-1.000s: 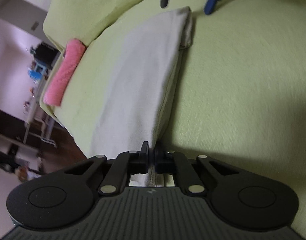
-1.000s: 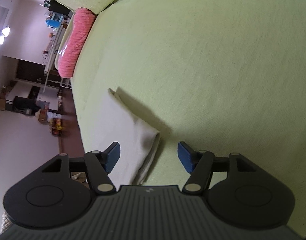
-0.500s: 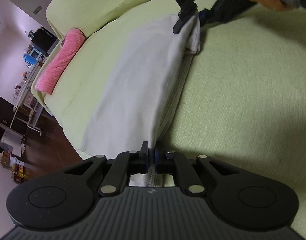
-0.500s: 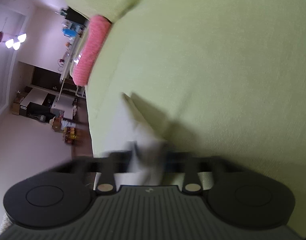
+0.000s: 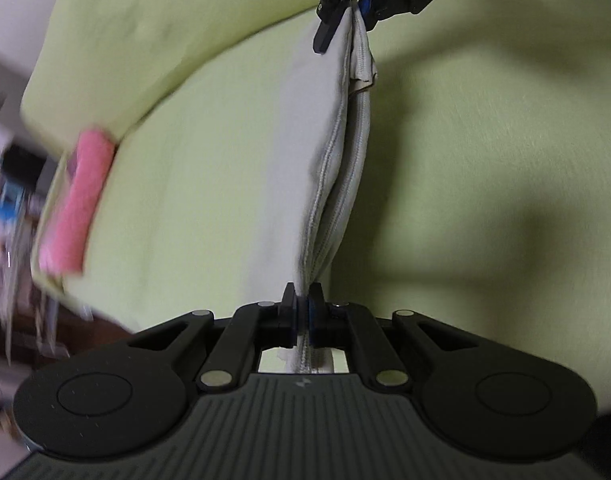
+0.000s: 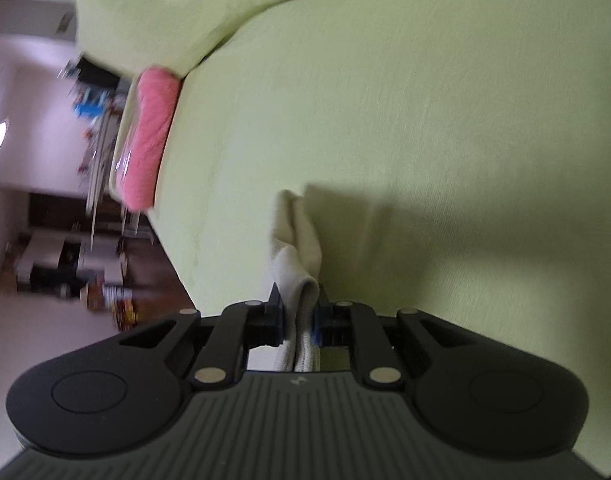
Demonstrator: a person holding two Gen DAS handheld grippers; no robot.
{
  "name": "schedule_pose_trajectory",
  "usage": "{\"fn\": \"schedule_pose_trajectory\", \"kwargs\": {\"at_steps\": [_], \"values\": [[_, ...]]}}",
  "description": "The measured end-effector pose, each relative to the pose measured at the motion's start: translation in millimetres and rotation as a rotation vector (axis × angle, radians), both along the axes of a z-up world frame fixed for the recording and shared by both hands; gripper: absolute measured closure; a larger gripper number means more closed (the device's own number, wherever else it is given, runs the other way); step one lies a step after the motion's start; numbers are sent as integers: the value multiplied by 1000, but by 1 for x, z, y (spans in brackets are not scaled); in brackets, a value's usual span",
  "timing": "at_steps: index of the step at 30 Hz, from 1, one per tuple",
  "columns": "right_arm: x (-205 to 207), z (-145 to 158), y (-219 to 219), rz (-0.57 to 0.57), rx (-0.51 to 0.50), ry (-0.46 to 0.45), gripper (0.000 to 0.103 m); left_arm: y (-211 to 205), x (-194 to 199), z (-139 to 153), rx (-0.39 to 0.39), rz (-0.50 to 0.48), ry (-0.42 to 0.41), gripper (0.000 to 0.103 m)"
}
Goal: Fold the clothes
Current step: 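Lift the strip with both tools and fold it over onto itself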
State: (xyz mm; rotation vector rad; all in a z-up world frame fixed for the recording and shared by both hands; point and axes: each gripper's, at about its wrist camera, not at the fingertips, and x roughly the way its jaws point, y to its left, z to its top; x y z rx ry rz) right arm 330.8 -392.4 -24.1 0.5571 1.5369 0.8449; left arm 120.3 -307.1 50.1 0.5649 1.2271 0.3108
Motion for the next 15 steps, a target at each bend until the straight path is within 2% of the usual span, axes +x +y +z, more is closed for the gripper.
{"fn": "schedule_pose_trajectory", "kwargs": {"at_steps": [3,5,7,10,13,15], "values": [[0,26,-9,-130,-51,52,92,25,12,28,-10,-146,36,101],[0,42,-15,-258,-80,96,92,42,23,40,-18,-240,54,101],[-2,58,-17,-388,-108,116,92,71,40,52,-37,-377,58,101],[-7,74,-13,-539,-126,120,92,108,64,62,-67,-531,47,101],[-11,86,-7,-684,-128,115,92,141,88,77,-53,-679,27,101],[-16,94,1,-796,-112,105,92,154,100,84,-49,-720,12,101]]}}
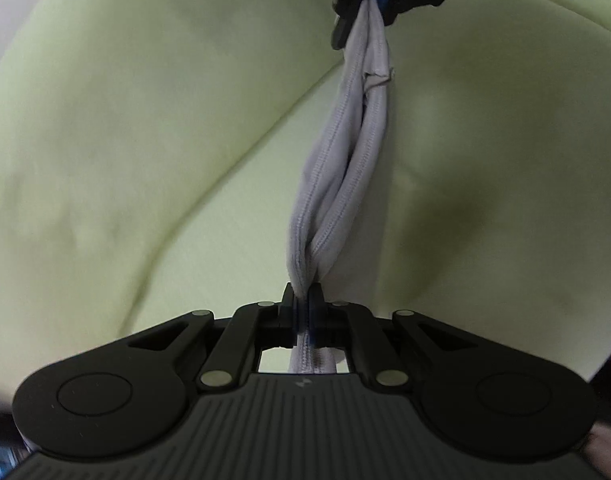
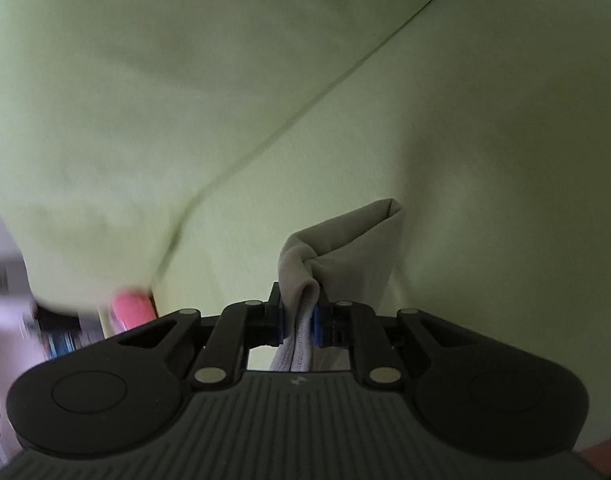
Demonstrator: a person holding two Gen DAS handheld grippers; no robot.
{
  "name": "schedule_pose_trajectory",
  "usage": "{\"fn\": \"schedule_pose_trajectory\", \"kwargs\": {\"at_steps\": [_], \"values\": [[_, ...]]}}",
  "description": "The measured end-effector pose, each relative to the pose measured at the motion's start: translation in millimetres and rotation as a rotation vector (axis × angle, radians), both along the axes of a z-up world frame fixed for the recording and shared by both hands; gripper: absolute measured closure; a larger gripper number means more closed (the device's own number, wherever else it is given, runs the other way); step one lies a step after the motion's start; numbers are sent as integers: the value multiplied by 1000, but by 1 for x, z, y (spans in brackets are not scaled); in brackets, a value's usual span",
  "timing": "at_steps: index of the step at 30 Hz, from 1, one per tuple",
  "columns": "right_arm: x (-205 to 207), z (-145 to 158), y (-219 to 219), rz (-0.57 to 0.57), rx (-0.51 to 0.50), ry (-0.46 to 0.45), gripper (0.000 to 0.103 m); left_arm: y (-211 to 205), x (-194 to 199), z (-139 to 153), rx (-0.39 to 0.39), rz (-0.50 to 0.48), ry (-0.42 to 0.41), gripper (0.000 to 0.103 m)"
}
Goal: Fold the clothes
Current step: 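Lift the strip with both tools and fold it over onto itself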
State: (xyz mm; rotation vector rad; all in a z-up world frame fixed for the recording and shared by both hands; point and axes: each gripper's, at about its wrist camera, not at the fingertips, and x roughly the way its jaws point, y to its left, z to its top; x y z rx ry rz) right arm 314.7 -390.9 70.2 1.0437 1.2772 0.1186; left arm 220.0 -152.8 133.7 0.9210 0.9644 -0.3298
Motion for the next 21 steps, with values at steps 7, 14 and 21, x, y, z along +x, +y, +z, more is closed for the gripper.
{"fn": "schedule_pose_trajectory", "kwargs": {"at_steps": [7,14,21], "values": [[-37,-17,35,-214,47,-165,92,52,30,-32,-13,-143,3,101],[-108,-129,75,-346,-26,-58,91,82,-11,-111,-89,-297,117,101],[-172,-144,108,-483,-90,-47,90,115,-46,-123,-213,-334,117,101]]}}
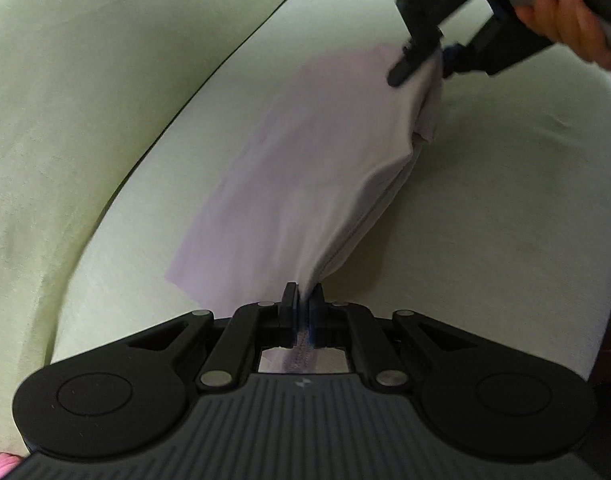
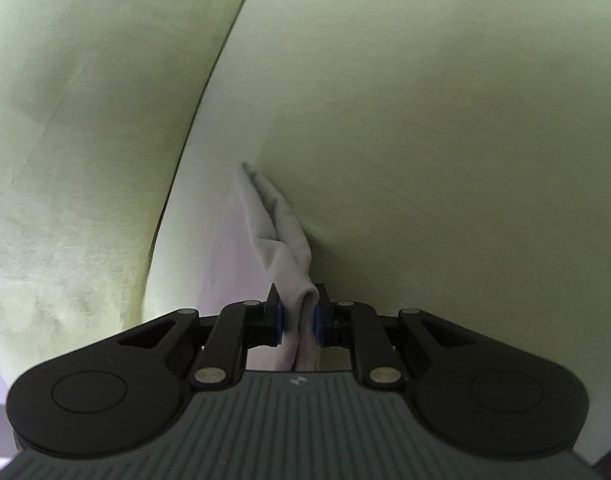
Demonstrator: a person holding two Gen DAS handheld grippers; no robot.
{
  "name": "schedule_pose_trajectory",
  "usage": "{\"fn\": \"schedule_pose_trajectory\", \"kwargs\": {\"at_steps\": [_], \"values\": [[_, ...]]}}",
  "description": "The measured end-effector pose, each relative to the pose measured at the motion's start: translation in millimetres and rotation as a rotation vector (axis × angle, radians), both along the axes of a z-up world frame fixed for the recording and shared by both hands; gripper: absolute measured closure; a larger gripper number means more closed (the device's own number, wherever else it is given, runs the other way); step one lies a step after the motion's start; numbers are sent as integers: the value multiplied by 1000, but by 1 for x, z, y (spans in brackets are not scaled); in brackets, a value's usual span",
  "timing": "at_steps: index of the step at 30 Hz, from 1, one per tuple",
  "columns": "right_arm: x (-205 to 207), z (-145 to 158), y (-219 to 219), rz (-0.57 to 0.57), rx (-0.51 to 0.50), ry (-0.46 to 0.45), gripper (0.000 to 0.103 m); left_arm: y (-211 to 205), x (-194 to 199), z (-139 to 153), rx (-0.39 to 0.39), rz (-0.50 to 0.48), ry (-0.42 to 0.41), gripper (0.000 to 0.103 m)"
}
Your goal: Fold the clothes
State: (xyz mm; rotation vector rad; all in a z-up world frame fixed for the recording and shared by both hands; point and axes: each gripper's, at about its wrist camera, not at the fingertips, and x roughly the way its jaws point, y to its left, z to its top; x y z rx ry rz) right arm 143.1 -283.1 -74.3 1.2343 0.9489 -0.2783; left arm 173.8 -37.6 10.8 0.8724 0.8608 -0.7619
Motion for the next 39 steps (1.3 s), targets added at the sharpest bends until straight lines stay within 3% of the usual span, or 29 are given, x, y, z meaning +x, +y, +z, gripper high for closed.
{"fn": "schedule_pose_trajectory", "kwargs": {"at_steps": [5,8,9,12,15,18,20,22,23,26,29,31,35,38,39], "values": [[-16,-9,20,-18,-37,-45,87,1,-15,-18,3,-31,-31,100],[-18,-20,23,2,-69,-83,78,0,-25,-30,0,-19,-58,92],[-14,-22,25,11,-67,-111,73,0,-31,-34,-9,-13,-68,84],[-12,-22,28,36,-63,-171,49,7,-49,-36,-20,-7,-85,76],[-15,-10,27,55,-140,-151,34,31,-69,-33,-32,-8,-86,67],[-36,14,13,86,-269,-93,32,74,-74,-34,-15,-2,-133,66],[-58,31,6,142,-371,-104,44,85,-79,-12,-60,98,-132,66],[-77,47,3,206,-460,-126,97,88,-76,12,-149,161,-121,65],[-82,56,8,252,-485,-156,102,83,-70,22,-173,192,-122,60],[-86,91,39,442,-690,-307,102,54,-42,36,-213,327,-150,56],[-68,101,76,595,-839,-351,102,31,-27,34,-288,444,-108,55],[-50,97,96,678,-922,-380,101,21,-6,18,-340,511,-87,55],[-21,83,114,767,-1023,-394,101,-1,17,-6,-357,603,-11,55],[-3,64,94,786,-1026,-380,99,5,19,-36,-324,686,39,56],[2,52,89,805,-1014,-352,99,9,14,-46,-318,716,50,51]]}}
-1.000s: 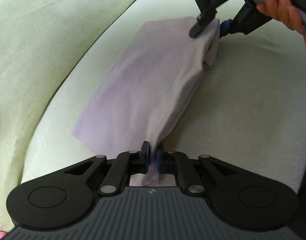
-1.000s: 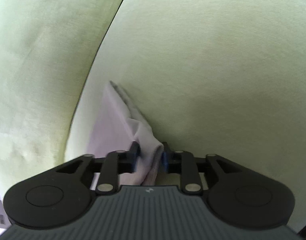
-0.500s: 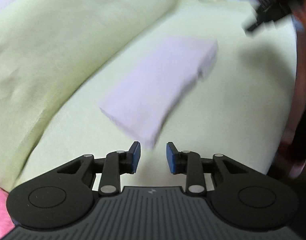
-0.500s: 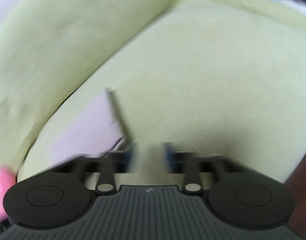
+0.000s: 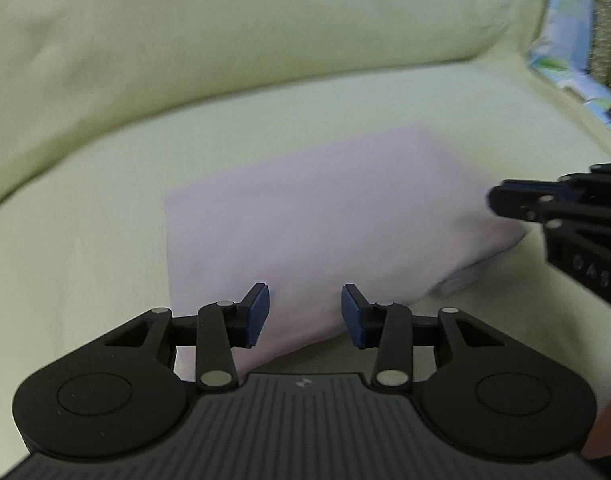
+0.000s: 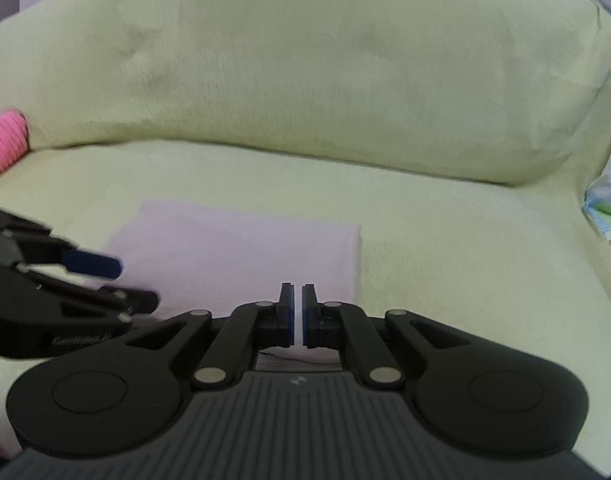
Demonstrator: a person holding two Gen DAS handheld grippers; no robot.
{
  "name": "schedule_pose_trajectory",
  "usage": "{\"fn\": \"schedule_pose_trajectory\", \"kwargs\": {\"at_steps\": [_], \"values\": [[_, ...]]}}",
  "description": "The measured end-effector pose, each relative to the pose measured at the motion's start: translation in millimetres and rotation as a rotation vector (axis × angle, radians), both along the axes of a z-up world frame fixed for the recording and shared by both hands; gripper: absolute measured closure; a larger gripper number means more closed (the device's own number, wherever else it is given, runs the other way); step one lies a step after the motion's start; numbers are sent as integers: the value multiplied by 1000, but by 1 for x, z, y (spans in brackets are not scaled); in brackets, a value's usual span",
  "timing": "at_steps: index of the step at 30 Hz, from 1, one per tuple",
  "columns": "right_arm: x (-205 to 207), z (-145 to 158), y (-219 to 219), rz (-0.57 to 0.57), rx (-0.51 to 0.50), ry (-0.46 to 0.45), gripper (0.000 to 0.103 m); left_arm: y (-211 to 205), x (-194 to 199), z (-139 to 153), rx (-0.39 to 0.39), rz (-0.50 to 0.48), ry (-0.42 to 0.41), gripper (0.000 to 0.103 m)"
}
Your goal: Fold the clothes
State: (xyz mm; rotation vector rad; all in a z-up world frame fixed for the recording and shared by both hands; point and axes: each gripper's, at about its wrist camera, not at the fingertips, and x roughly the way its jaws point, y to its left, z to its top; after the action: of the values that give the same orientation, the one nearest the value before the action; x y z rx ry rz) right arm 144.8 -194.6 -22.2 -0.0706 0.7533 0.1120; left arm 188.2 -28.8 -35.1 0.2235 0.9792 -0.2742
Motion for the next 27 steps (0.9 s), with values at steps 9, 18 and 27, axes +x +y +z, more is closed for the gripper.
{"fn": "schedule_pose_trajectory", "kwargs": {"at_steps": [9,18,27], "values": [[-6,-29,-24,-43,-7,-2,88,18,-28,24,-90,58,-41,52],[7,-45,-27,-62,58,47,88,-20,-13,-7,39,43,-29,48],[40,-17,-20,6,58,-111,100,-39,27,33,-98,25,-138,49]]}}
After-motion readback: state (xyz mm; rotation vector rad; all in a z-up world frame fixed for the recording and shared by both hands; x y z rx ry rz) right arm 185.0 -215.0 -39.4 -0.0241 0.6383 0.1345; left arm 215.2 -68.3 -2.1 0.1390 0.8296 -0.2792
